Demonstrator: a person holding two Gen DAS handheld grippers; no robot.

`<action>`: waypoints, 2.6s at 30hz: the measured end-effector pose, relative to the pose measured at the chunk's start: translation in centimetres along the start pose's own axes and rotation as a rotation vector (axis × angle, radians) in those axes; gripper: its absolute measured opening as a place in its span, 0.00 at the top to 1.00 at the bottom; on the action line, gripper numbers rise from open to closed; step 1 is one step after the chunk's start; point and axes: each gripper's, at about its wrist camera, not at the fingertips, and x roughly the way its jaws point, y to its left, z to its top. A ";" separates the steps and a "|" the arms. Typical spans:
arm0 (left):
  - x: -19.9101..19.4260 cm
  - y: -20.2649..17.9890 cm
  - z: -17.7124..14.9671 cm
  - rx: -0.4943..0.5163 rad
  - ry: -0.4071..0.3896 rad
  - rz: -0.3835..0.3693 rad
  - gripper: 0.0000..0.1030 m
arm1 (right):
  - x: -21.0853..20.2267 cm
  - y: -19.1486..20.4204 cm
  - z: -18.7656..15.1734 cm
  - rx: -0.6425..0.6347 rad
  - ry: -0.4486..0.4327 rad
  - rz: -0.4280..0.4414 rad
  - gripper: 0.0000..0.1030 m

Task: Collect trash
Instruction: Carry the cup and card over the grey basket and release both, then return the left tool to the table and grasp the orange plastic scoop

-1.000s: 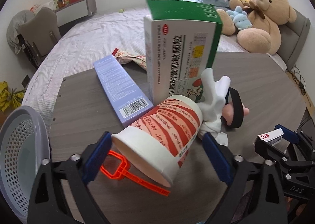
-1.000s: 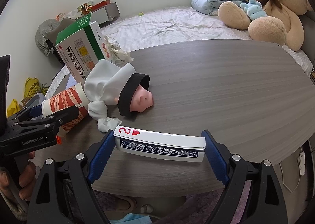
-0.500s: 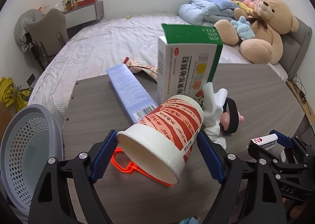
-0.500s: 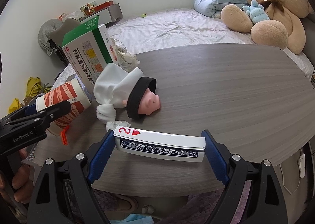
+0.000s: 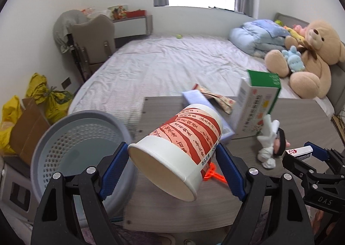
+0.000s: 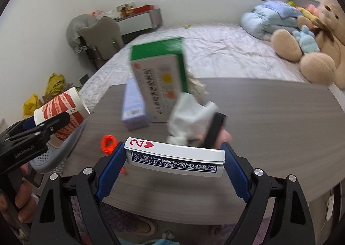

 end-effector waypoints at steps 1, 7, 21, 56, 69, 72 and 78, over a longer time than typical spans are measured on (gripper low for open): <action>-0.2 1.0 -0.1 -0.013 -0.005 0.020 0.22 | 0.1 0.8 0.4 -0.014 -0.002 0.013 0.18; -0.3 7.1 -0.9 -0.085 0.005 0.142 0.22 | 1.5 7.4 2.6 -0.133 -0.006 0.110 0.18; 1.0 19.9 -3.9 -0.234 0.092 0.335 0.22 | 8.2 20.5 5.0 -0.318 0.070 0.298 0.18; 0.7 22.1 -4.7 -0.322 0.112 0.401 0.10 | 10.9 22.9 4.7 -0.306 0.119 0.286 0.15; 1.2 19.2 -3.8 -0.288 0.102 0.331 0.10 | 8.7 18.8 5.0 -0.256 0.083 0.215 0.15; 1.2 18.1 -3.5 -0.265 0.101 0.314 0.10 | 7.6 17.6 4.9 -0.240 0.053 0.188 0.15; 1.0 16.0 -3.1 -0.223 0.087 0.277 0.10 | 6.5 14.4 4.0 -0.177 0.060 0.147 0.15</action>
